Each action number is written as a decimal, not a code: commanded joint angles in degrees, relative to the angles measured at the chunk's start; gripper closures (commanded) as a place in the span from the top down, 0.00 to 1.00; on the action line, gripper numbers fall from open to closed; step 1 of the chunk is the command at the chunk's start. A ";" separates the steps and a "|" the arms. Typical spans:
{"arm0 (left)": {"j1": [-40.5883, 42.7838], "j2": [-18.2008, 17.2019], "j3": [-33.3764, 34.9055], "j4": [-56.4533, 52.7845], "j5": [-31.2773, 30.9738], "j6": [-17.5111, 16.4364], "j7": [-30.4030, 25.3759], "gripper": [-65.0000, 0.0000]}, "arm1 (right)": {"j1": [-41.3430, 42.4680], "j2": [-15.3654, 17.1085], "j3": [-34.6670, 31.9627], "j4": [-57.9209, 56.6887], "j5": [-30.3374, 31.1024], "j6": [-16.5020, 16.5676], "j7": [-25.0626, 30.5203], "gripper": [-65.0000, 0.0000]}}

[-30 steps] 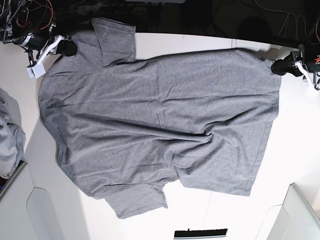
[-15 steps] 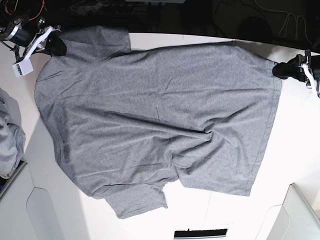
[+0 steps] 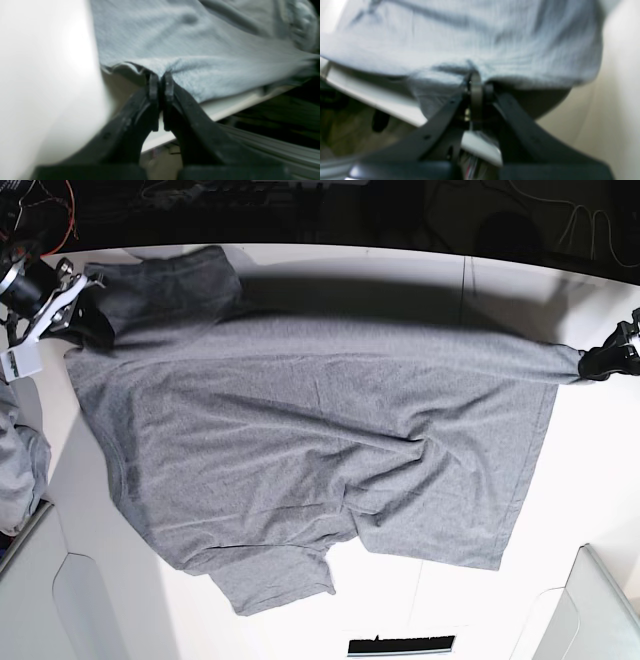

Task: Layout the t-shirt on the table in an organized manner, then fold the t-shirt properly
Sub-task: 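Lift the side edge with both grippers and fold it across the shirt, then release the folded edge and pull both grippers back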

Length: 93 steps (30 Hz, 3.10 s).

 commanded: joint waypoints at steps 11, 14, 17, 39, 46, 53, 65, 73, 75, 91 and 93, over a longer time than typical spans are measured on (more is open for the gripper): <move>-8.11 3.32 3.50 0.37 16.85 -0.41 -11.28 0.00 | 19.32 0.83 -5.90 -16.20 -0.55 0.15 1.92 0.00; -9.42 3.34 6.95 0.35 21.94 -0.41 -15.96 0.00 | 24.20 0.83 -8.57 -20.09 -2.34 0.15 2.62 0.00; -12.07 3.45 9.70 -0.98 26.71 -0.41 -19.19 0.00 | 28.61 0.81 -10.73 -23.28 -5.70 0.07 5.16 0.00; -22.97 9.01 9.81 -16.09 31.39 -0.41 -19.98 0.42 | 34.99 0.79 -15.58 -31.61 -12.90 -1.40 9.46 0.54; -22.71 6.49 6.14 -16.11 22.91 -0.41 -14.58 0.42 | 33.59 0.81 -1.88 -31.61 -13.07 -1.77 7.93 0.54; -21.94 8.02 5.88 -16.13 20.26 -0.41 -13.55 0.56 | 28.17 0.83 2.40 -33.92 -15.02 -2.25 9.40 0.56; -21.09 9.68 5.88 -18.51 28.30 1.68 -18.97 0.65 | 26.32 0.81 2.40 -39.15 -19.85 -3.28 16.11 0.62; -22.91 11.34 5.88 -25.42 30.93 1.84 -22.99 0.65 | 26.60 0.68 2.34 -44.33 -18.86 -3.23 18.91 0.62; -23.80 12.31 5.88 -26.95 31.76 1.86 -23.45 0.65 | 26.80 0.11 2.34 -44.89 -17.86 -2.82 18.86 0.62; -24.39 15.17 5.95 -27.50 33.59 -0.41 -24.24 0.00 | 32.00 -5.86 1.88 -44.61 -20.61 -3.06 18.82 0.00; -24.37 14.36 5.95 -27.06 33.51 -0.41 -23.74 0.00 | 31.95 -5.84 1.88 -44.26 -20.52 -2.78 17.70 0.00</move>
